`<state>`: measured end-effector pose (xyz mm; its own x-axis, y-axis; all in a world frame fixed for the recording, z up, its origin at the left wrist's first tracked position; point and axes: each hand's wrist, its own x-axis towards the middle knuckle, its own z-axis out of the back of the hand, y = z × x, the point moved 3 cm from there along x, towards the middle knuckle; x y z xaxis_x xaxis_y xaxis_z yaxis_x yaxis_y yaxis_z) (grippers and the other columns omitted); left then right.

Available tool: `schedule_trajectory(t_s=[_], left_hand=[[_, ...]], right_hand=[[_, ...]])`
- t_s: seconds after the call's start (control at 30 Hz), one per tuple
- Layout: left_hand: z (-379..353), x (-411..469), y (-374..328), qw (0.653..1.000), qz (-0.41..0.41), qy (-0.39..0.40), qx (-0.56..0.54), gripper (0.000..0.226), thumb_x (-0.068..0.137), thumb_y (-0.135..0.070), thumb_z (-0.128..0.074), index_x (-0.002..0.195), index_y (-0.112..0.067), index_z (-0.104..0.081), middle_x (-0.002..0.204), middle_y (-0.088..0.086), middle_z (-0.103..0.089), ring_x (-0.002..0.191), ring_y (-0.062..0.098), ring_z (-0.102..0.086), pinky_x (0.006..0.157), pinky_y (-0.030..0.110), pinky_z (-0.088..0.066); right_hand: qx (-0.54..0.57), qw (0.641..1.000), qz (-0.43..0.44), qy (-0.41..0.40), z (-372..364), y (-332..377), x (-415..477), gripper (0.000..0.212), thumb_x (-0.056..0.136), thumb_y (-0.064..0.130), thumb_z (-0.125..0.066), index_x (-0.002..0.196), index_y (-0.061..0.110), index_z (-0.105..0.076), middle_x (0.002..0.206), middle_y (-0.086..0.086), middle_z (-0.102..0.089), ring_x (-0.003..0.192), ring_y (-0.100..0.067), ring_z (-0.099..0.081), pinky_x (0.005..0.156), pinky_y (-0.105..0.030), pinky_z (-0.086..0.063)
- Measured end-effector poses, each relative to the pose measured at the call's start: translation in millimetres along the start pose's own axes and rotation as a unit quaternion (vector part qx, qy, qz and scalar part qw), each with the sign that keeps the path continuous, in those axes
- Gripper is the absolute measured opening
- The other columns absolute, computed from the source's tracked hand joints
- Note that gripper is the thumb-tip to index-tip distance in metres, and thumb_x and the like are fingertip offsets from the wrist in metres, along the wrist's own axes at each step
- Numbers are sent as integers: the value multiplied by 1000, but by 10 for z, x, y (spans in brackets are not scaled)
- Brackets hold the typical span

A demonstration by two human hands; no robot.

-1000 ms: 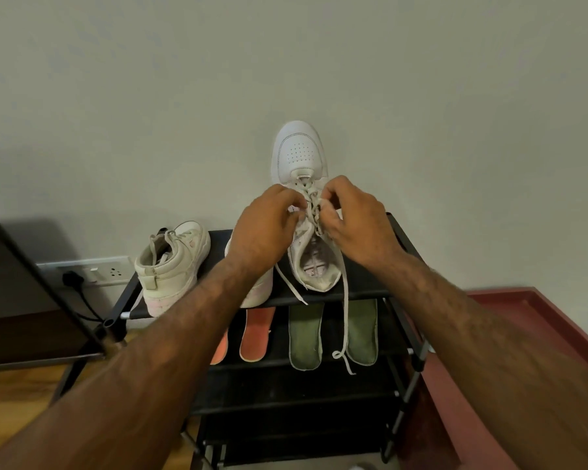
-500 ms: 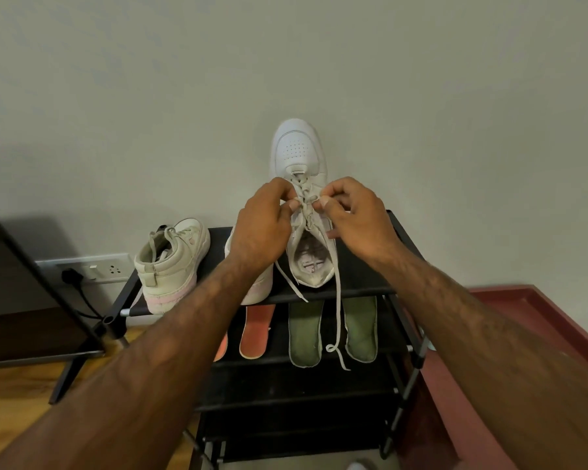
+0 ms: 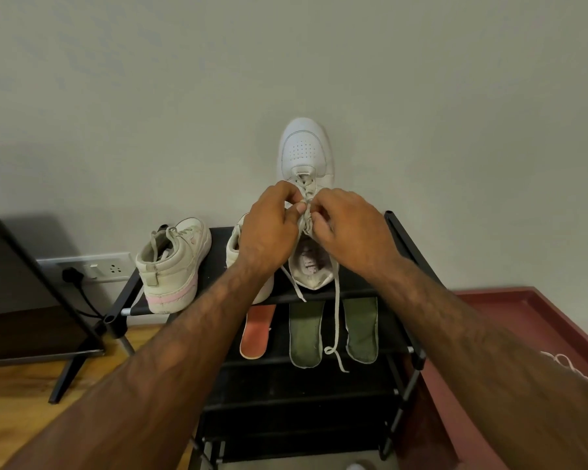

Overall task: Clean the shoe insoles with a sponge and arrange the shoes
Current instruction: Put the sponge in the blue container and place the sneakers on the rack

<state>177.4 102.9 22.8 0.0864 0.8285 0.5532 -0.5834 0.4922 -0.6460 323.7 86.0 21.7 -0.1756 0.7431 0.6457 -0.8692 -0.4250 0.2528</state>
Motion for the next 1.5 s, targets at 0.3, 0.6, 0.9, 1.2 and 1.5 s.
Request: schedule_trajectory(t_s=[0.3,0.6,0.9,1.2,1.5], left_hand=[[-1,-49,116,996,78,30,7,15,97,-27,-69,111,-23,-66,91,-8,-71,80,7,-68,75,25,-54],[13,63,26,993,103,29,42,16,99,-13,-61,96,-10,-76,93,1,-75,90,17,-68,89,42,-57],[-60,72,-87,989,131,60,-24,12,102,-24,-44,102,-24,-56,98,3,-73,93,25,-68,86,50,-56],[154,122,-278,958,216,28,-187,17,109,-19,-31,109,-21,-47,98,13,-75,94,29,-72,41,26,-46],[53,29,-246,924,337,84,-162,22,108,-16,-29,103,-15,-50,96,17,-77,71,23,-58,42,23,-31]], right_hand=[[208,965,-162,-4,-76,-160,-11,6,102,26,-45,99,21,-44,82,-2,-64,80,-23,-70,61,-50,-57],[269,943,-195,-2,-113,-224,-34,5,101,31,-55,106,28,-54,98,6,-72,93,-13,-71,72,-35,-60],[186,947,-260,24,-193,-354,-55,3,97,25,-69,96,23,-71,94,12,-72,86,-6,-67,76,-25,-55],[224,925,-308,-5,-33,-343,9,12,103,22,-51,96,19,-60,91,7,-62,84,-13,-60,78,-39,-56],[300,881,-360,62,39,-232,-42,25,94,6,-41,77,12,-57,72,-6,-58,68,-24,-55,57,-40,-55]])
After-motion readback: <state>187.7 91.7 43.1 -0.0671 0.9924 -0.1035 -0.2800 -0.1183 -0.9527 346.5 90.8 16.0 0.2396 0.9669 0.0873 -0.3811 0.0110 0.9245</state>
